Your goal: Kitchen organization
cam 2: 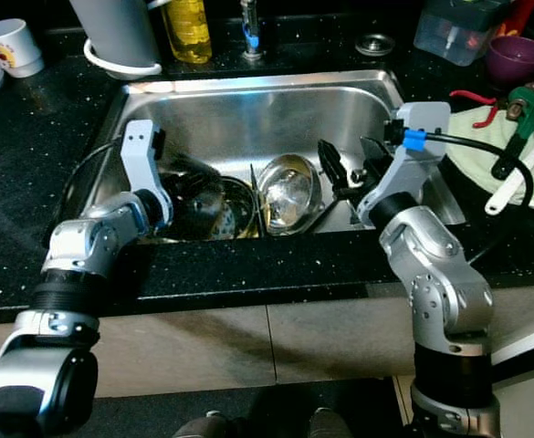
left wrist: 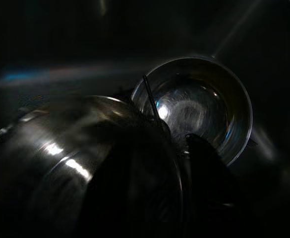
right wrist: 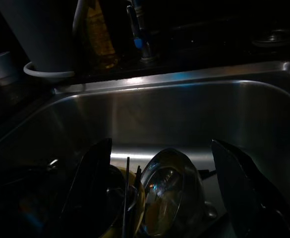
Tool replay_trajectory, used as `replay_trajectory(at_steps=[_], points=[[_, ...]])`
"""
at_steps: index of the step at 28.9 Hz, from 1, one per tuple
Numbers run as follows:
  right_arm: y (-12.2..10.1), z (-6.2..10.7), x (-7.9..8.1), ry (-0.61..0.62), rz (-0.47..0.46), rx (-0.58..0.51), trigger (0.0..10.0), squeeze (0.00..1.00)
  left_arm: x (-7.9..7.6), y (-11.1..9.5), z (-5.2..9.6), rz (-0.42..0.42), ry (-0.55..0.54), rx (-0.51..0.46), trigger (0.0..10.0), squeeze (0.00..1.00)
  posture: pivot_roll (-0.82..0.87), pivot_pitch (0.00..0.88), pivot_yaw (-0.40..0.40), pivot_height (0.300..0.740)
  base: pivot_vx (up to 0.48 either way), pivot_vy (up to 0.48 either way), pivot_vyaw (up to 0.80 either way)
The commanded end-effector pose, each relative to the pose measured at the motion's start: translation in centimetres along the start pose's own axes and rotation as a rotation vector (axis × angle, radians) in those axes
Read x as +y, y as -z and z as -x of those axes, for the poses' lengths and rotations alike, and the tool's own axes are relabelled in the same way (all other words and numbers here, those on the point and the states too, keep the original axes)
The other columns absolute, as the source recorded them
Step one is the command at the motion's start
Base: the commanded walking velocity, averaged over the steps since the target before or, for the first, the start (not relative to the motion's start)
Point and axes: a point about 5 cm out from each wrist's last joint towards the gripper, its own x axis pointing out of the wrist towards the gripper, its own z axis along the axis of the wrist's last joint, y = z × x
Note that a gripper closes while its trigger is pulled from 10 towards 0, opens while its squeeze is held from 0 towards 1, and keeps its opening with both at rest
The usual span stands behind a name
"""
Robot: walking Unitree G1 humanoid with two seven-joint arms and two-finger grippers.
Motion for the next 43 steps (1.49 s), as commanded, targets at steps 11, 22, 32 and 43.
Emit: replay_trajectory(at_steps=[11, 22, 32, 43], points=[[0.3, -1.1, 0.8, -0.027, -0.075, -0.055, 10.0, 0.0, -2.7, -4.9, 2.1, -0.276, -0.027, -0.28, 10.0, 0.0, -0.06, 0.071, 0.035, 0.736, 0.0, 0.0, 0.0], [2.8, -1.8, 1.7, -0.078, -0.138, -0.038, 10.0, 0.0, -4.7, -2.7, 3.4, -0.438, -0.09, -0.273, 10.0, 0.0, 0.0, 0.0, 0.028, 0.736, -0.099, 0.0, 0.0], [5.3, -2.0, 0.7, -0.072, -0.155, 0.0, 10.0, 0.0, -5.0, -0.4, 4.5, -0.455, -0.134, -0.247, 10.0, 0.0, 0.02, 0.0, 0.009, 0.736, -0.289, 0.0, 0.0], [7.1, -0.6, 0.1, -0.05, -0.155, 0.03, 10.0, 0.0, -4.7, 2.1, 5.7, -0.432, -0.179, -0.215, 10.0, 0.0, 0.01, 0.0, 0.001, 0.736, -0.185, 0.0, 0.0]])
